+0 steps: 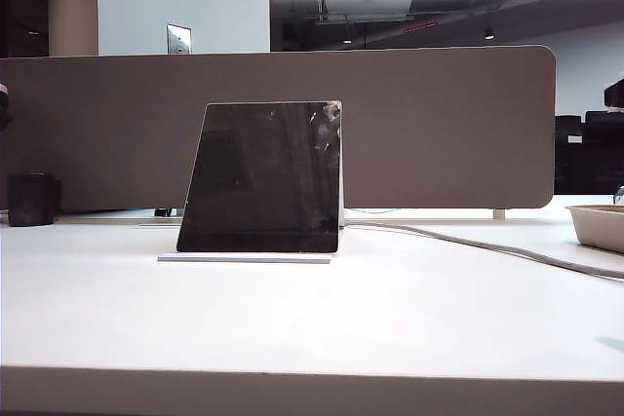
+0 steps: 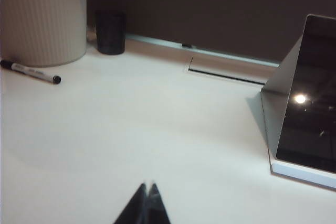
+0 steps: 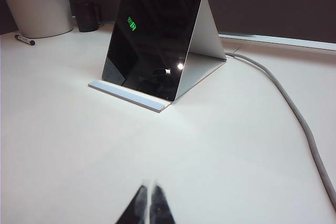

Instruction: Push the base of the mirror on the table to move it forward for a short distance.

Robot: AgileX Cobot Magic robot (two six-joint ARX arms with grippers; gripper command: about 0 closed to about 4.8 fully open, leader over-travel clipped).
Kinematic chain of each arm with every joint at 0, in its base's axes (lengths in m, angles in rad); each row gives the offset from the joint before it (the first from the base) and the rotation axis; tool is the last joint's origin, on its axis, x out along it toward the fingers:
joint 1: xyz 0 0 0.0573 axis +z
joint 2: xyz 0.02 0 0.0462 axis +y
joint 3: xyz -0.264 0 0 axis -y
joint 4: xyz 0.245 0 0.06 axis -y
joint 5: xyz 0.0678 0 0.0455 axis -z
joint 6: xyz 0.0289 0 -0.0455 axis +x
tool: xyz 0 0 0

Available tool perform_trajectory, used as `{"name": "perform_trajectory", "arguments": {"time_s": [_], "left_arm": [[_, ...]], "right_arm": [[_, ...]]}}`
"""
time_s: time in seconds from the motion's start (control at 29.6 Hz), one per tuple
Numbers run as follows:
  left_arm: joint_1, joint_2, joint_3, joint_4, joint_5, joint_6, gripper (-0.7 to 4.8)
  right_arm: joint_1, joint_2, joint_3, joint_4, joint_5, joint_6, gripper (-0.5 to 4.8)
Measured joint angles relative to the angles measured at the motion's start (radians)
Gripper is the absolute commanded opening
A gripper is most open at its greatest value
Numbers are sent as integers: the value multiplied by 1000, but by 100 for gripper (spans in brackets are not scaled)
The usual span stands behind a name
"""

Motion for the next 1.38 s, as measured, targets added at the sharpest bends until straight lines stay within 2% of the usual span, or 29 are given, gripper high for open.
{"name": "perform_trajectory", "arguments": {"time_s": [0.17, 0.37, 0.57, 1.01, 1.25, 1.38], "left_arm": [[-32, -41, -68, 52, -1, 5, 3], [-100, -99, -120, 60, -51, 14, 3], [-125, -151, -146, 45, -62, 14, 3], [-145, -150, -146, 39, -49, 109, 3], [-145, -150, -146, 39, -72, 113, 3], [-97, -150, -146, 39, -65, 113, 3]], "right_arm": [[0, 0, 0, 0, 0, 0, 22], [0, 0, 0, 0, 0, 0, 22], [0, 0, 0, 0, 0, 0, 22], [0, 0, 0, 0, 0, 0, 22], [0, 0, 0, 0, 0, 0, 22], [0, 0, 0, 0, 0, 0, 22]]}}
